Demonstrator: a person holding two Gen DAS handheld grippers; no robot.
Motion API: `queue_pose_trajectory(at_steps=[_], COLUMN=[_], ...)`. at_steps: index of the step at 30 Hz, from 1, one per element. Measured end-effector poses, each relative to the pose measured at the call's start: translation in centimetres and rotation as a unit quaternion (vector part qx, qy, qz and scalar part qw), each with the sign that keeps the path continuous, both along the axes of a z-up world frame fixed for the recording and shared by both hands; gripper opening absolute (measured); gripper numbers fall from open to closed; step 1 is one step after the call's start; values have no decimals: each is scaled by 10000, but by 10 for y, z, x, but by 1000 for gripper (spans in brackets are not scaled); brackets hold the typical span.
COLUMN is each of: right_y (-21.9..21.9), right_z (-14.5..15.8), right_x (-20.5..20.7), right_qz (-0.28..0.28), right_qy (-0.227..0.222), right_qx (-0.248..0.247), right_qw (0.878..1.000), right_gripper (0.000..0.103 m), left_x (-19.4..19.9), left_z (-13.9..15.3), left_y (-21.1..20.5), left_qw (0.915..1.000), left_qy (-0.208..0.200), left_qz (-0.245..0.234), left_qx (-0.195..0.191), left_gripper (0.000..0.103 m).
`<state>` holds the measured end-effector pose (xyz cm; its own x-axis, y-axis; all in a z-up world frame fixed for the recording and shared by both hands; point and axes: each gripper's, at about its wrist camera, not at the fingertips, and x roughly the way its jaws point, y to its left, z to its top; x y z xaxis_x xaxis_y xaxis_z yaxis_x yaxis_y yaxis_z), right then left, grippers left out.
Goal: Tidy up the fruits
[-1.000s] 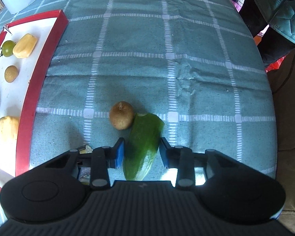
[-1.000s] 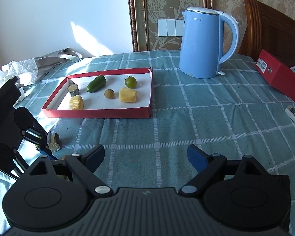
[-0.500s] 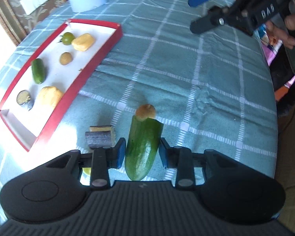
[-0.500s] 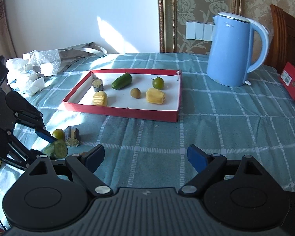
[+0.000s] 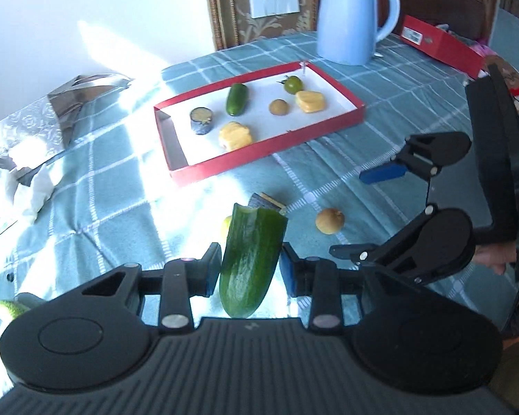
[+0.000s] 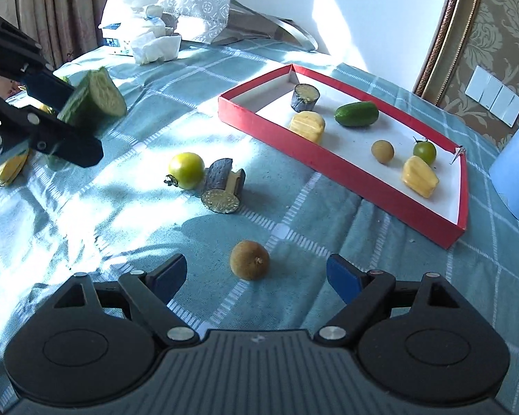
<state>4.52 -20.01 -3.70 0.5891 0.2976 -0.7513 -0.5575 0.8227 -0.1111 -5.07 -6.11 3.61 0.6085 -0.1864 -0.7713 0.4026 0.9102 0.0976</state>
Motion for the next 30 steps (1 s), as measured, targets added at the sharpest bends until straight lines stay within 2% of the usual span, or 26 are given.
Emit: queue_pose_trajectory(at_steps=[2,4,7,9,14,20,22,25,30], right_y=[2,4,2,3,8,12,12,9,3], right_z=[-5,-9,-13,-15,-16,-14,-11,-5,-1], right_x=[3,6,13,16,21,21,20,17,13], right_qz=[-20,-33,-79,-131,-93,-46,-43,-52,-103], right_qy=[59,104,253,271,282,236,166,115,65], right_qx=[-45,-86,-17,-37,-101,-169,-194,-175,-188], right_qw=[10000,9999,9996,9995,9995,9996,9997,9998,9997], right_gripper=[67,62,58,45,29,28,27,27,27], left_x=[-1,-2,-6,-7,-10,-10,-9,-5,-2], left_z=[2,5,7,7,5,4,6,5,-5], left_y=[6,12,17,19,20,20,20,21,25], left_qw=[9997,9993,9990,9989,9989,9988,9987,9987,9985], left_qy=[-49,-47,-43,-41,12,21,-46,-59,140], left_qz=[230,363,435,475,473,496,503,509,533], left_qx=[11,12,22,35,20,-21,-16,6,35], left_gripper=[32,32,32,32,33,29,23,22,23])
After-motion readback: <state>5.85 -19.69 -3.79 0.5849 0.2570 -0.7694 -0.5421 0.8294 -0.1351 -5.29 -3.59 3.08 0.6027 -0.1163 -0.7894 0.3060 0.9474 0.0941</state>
